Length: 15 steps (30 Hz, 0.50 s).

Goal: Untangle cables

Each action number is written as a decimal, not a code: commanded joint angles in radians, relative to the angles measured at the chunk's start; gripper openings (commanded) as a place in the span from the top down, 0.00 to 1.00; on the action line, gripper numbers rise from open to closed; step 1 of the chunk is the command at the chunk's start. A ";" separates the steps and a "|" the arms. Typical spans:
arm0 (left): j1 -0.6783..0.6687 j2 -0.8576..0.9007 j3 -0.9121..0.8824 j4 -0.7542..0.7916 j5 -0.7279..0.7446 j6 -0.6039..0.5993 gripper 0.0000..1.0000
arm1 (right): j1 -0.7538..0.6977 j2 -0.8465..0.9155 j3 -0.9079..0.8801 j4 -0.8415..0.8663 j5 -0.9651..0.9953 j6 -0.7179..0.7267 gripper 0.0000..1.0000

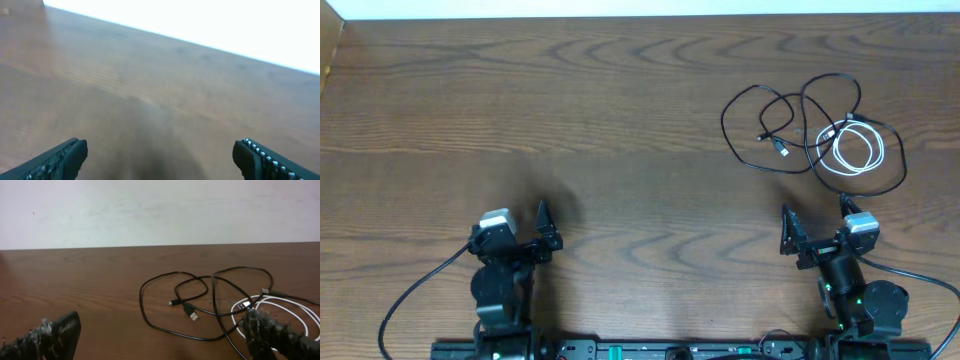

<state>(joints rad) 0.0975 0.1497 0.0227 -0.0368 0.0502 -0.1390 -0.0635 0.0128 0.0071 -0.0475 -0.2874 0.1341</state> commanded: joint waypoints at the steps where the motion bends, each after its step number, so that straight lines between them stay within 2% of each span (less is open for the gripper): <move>1: 0.004 -0.080 -0.019 -0.037 -0.003 -0.019 0.02 | -0.006 -0.003 -0.002 -0.005 0.007 0.003 0.01; 6: 0.004 -0.148 -0.019 -0.037 -0.003 -0.019 0.02 | -0.006 -0.003 -0.002 -0.005 0.007 0.003 0.01; 15: 0.004 -0.148 -0.019 -0.034 -0.014 -0.019 0.02 | -0.006 -0.003 -0.002 -0.005 0.007 0.003 0.01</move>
<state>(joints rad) 0.0975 0.0109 0.0227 -0.0368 0.0498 -0.1539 -0.0635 0.0128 0.0071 -0.0475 -0.2874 0.1341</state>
